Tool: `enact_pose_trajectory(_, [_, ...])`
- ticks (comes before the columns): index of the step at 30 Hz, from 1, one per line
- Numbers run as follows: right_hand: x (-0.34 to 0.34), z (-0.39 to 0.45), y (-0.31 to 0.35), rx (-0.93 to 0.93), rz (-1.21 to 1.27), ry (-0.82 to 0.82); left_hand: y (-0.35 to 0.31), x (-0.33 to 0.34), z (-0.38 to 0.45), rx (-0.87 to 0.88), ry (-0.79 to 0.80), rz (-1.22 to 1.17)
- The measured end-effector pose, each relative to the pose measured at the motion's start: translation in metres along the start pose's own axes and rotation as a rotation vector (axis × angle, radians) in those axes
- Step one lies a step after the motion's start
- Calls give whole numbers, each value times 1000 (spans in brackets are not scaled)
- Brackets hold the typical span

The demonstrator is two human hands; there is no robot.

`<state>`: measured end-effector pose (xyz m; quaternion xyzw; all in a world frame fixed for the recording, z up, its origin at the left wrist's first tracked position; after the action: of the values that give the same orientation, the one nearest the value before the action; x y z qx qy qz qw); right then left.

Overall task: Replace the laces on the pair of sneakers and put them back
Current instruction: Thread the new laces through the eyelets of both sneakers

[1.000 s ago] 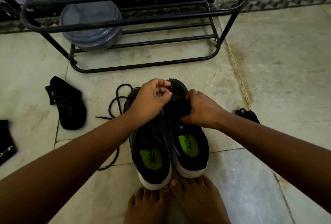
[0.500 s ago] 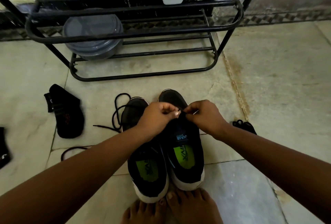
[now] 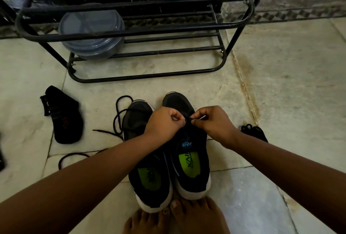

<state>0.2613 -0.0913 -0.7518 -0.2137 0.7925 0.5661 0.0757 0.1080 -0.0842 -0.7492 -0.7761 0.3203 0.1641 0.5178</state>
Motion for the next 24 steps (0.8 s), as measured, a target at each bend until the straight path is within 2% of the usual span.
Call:
enact_pose_trajectory(12, [-1,-2,9,-72,-135,-12,-2,2,-11,7,-147,-29])
enact_pose_trajectory(18, [1,-7,12,-114,-227,16,-6,1,-4,-94,-62,14])
enact_pose_trajectory(24, [9,-23,12,-250,-347,19,-8,2,-1,-74,-39,62])
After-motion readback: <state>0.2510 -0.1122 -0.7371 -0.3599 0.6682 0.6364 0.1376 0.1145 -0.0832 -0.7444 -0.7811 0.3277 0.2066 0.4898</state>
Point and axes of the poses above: each hand's wrist, its own z-axis towards the middle knuckle, its own x-axis out of the palm, y = z × x, the point moved 5 cm from there along z, towards the middle knuckle, and after that the axes turned 4 degrees about -x, right-handed, at the moved point
